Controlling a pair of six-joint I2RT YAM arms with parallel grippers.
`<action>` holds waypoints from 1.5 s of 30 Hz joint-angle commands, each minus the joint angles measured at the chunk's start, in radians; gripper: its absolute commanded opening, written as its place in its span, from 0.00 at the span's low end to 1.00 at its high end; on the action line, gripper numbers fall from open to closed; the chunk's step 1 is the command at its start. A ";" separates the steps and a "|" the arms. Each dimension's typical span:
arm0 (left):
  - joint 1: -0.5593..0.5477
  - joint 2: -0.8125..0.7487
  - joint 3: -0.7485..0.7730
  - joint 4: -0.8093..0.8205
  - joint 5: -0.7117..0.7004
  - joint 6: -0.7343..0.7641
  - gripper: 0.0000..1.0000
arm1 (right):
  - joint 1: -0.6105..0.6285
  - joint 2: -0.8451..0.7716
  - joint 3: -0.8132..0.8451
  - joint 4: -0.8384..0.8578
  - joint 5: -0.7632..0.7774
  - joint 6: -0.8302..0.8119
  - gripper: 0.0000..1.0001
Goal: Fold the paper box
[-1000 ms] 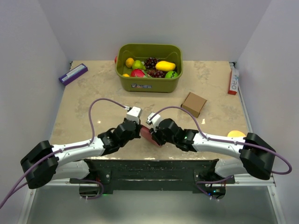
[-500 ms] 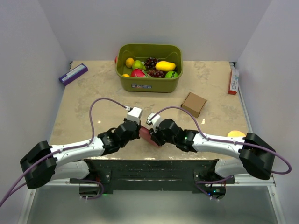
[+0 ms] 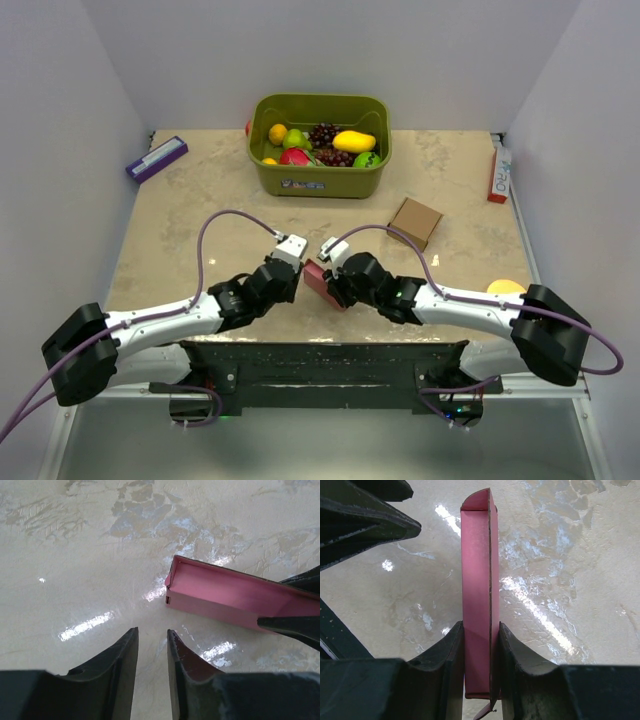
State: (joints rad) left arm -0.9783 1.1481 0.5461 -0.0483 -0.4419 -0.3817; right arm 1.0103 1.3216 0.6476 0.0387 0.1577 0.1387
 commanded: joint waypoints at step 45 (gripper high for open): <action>0.155 0.179 0.135 0.189 0.272 0.164 0.26 | 0.001 0.002 -0.012 0.040 0.013 0.019 0.06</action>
State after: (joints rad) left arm -0.8314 1.3071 0.6418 0.1150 -0.1764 -0.2398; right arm 1.0103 1.3220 0.6449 0.0422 0.1642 0.1463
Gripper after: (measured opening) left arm 0.278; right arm 0.295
